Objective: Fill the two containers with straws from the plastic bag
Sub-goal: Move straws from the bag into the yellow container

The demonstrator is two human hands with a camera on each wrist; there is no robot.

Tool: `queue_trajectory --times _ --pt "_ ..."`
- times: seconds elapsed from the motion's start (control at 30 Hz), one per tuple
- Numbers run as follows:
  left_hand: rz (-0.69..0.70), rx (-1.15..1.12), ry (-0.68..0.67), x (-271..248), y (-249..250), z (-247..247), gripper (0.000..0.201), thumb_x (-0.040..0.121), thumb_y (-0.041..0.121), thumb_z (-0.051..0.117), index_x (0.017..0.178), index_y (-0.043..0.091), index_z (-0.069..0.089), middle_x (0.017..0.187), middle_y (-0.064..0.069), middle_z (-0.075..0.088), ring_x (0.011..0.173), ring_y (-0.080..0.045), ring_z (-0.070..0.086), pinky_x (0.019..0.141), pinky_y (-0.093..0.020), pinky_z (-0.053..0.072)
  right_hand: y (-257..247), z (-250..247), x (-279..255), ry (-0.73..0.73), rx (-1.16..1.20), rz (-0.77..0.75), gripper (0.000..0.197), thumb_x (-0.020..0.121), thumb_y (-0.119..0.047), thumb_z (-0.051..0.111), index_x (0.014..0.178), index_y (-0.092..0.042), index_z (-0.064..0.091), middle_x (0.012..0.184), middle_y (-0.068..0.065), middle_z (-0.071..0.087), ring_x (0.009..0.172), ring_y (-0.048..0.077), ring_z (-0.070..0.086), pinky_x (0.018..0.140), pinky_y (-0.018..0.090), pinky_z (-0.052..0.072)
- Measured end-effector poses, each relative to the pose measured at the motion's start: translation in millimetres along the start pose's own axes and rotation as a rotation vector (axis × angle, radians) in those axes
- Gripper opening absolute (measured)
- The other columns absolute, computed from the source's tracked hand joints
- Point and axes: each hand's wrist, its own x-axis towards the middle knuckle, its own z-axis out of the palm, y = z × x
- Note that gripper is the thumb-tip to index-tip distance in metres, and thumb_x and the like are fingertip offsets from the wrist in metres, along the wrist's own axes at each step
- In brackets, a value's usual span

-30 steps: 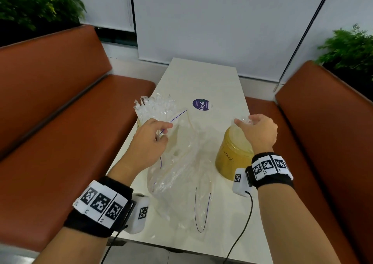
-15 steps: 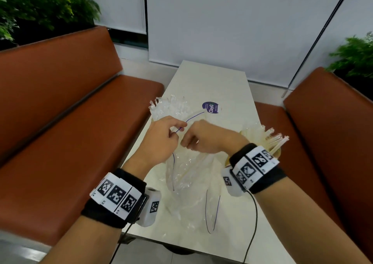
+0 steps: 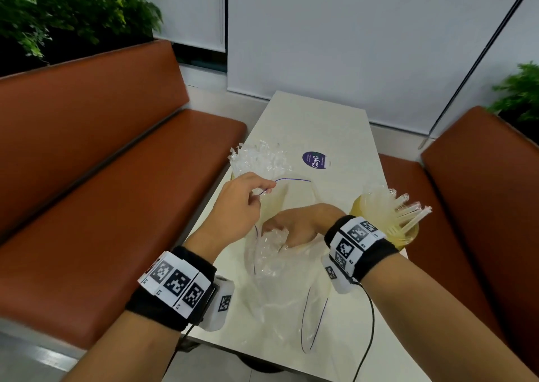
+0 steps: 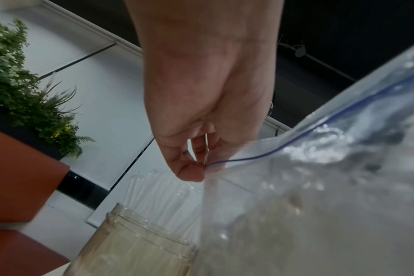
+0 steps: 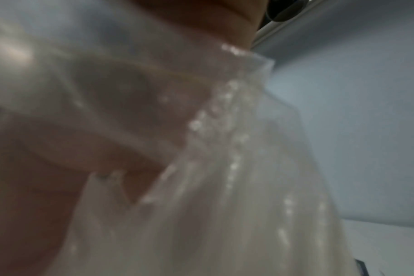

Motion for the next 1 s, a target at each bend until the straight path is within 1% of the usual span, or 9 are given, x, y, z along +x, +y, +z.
queue_trajectory --times 0.13,0.3,0.37,0.47,0.57,0.63,0.7,0.83,1.0 --pt "-0.042 -0.02 0.03 -2.9 -2.2 -1.1 0.043 0.086 -0.018 0.051 0.112 0.007 0.074 0.107 0.0 0.068 0.077 0.019 0.055 0.071 0.0 0.039 11.8 8.2 2.0 0.197 0.188 -0.029 0.059 0.091 -0.026 0.071 0.144 -0.018 0.045 0.144 0.003 0.051 0.133 0.023 0.047 0.111 0.039 0.039" --pt "-0.1 -0.008 0.066 -1.4 -6.0 3.3 0.039 0.085 -0.017 0.051 0.106 0.007 0.074 0.108 0.0 0.069 0.082 0.005 0.059 0.076 -0.001 0.039 11.7 8.0 -13.6 0.515 0.59 -0.246 0.014 0.093 -0.026 0.07 0.105 -0.028 0.064 0.114 -0.009 0.066 0.117 0.015 0.059 0.109 0.037 0.043" --pt "-0.136 0.012 0.07 -0.3 -5.2 4.3 0.035 0.086 -0.014 0.05 0.099 0.008 0.073 0.102 0.001 0.067 0.079 0.001 0.057 0.071 -0.002 0.038 6.9 5.8 -23.1 0.629 0.663 -0.311 0.011 0.096 -0.022 0.065 0.107 -0.02 0.064 0.112 -0.002 0.065 0.112 0.014 0.061 0.104 0.037 0.047" --pt "-0.161 0.011 0.064 -0.5 -1.4 7.1 0.037 0.087 -0.012 0.049 0.106 0.009 0.073 0.106 0.002 0.066 0.079 0.003 0.055 0.071 0.0 0.038 -2.3 2.7 -32.7 0.818 0.725 -0.388 0.02 0.101 -0.023 0.058 0.107 -0.005 0.053 0.09 0.01 0.067 0.088 0.022 0.068 0.09 0.045 0.052" --pt "-0.171 0.0 0.059 -1.4 2.1 11.0 0.043 0.089 -0.01 0.049 0.118 0.011 0.072 0.113 0.002 0.067 0.075 0.005 0.053 0.072 0.001 0.039 -12.0 -3.0 -38.9 1.099 0.823 -0.413 0.013 0.101 -0.013 0.057 0.11 -0.005 0.053 0.083 -0.001 0.063 0.071 0.013 0.064 0.071 0.031 0.056" --pt "-0.18 0.0 0.051 -1.9 4.1 13.6 0.044 0.09 -0.01 0.049 0.12 0.012 0.071 0.115 0.003 0.067 0.071 0.005 0.05 0.07 -0.001 0.039 -17.0 -10.4 -45.6 1.233 0.889 -0.434 0.014 0.1 -0.007 0.057 0.111 -0.002 0.051 0.083 0.002 0.059 0.068 0.012 0.06 0.065 0.022 0.052" --pt "-0.184 0.002 0.05 -2.1 5.3 15.3 0.044 0.09 -0.01 0.048 0.119 0.012 0.071 0.116 0.002 0.066 0.069 0.003 0.049 0.069 -0.003 0.038 -21.2 -21.2 -56.2 1.324 0.902 -0.446 0.013 0.1 -0.008 0.057 0.111 -0.004 0.05 0.084 0.002 0.058 0.067 0.013 0.059 0.062 0.024 0.053" --pt "-0.207 -0.001 0.042 -2.2 6.8 13.2 0.041 0.092 -0.009 0.048 0.12 0.011 0.071 0.118 0.002 0.064 0.07 -0.004 0.045 0.065 -0.004 0.038 -21.8 -49.1 -93.0 1.49 0.983 -0.503 0.015 0.101 -0.014 0.057 0.113 -0.01 0.049 0.094 0.013 0.061 0.068 0.022 0.064 0.067 0.039 0.059" --pt "-0.194 0.002 0.034 -2.5 9.8 12.8 0.041 0.091 -0.011 0.047 0.116 0.012 0.071 0.117 0.002 0.063 0.065 0.001 0.048 0.061 -0.001 0.038 3.1 -75.2 -162.7 1.744 1.161 -0.627 0.013 0.102 -0.014 0.057 0.11 -0.011 0.047 0.083 0.01 0.06 0.064 0.023 0.064 0.066 0.04 0.056"
